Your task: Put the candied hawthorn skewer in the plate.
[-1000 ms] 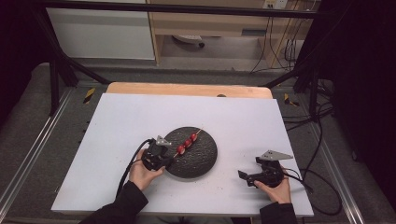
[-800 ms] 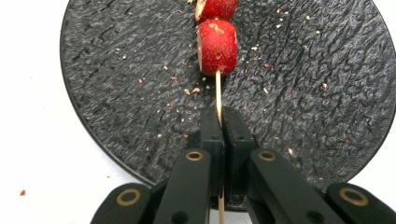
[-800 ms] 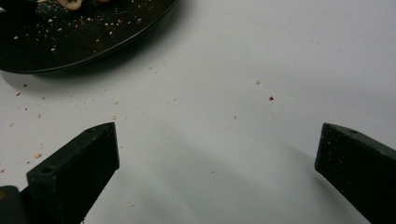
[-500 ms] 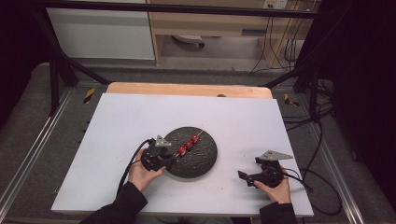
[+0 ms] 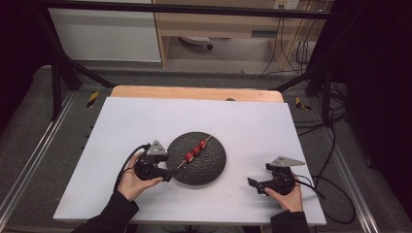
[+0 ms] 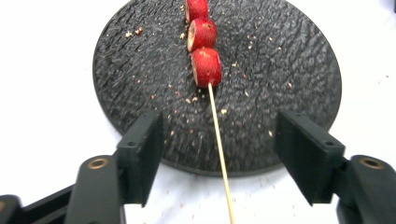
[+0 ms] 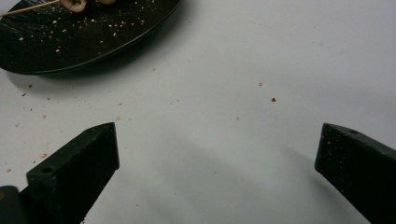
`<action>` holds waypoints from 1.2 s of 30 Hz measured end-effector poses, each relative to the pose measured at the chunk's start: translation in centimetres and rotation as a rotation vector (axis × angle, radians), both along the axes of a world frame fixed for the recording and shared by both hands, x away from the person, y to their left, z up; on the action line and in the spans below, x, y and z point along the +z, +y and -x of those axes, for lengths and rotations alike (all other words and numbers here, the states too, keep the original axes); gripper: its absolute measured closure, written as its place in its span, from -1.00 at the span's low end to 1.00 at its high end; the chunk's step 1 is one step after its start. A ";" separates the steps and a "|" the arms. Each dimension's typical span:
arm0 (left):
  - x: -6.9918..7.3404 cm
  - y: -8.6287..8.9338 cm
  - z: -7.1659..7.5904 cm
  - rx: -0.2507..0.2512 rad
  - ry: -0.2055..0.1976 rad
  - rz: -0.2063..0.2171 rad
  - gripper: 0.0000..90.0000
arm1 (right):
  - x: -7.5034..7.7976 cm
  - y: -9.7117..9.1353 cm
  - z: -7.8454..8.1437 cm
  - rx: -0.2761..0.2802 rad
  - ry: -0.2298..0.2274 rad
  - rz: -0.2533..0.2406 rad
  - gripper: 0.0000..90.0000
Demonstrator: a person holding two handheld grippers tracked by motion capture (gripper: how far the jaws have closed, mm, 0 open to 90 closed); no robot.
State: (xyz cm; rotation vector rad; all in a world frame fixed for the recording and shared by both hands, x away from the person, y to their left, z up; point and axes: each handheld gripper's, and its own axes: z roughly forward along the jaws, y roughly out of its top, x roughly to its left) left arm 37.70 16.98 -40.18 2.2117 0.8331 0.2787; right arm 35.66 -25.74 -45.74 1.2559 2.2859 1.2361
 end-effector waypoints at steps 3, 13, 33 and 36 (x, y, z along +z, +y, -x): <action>0.2 0.9 0.3 0.003 0.005 0.003 -0.48 | 0.0 0.0 0.0 0.000 0.002 -0.002 -0.99; -0.7 4.6 1.0 0.069 -0.005 -0.006 -0.81 | 0.1 0.0 0.1 0.015 0.005 -0.012 -0.99; -4.9 10.2 3.1 0.160 -0.021 0.060 -0.85 | -0.2 0.0 0.2 0.046 0.013 0.000 -0.99; -5.1 10.4 3.2 0.158 -0.021 0.054 -0.85 | -0.2 0.1 0.2 0.048 0.016 0.005 -0.99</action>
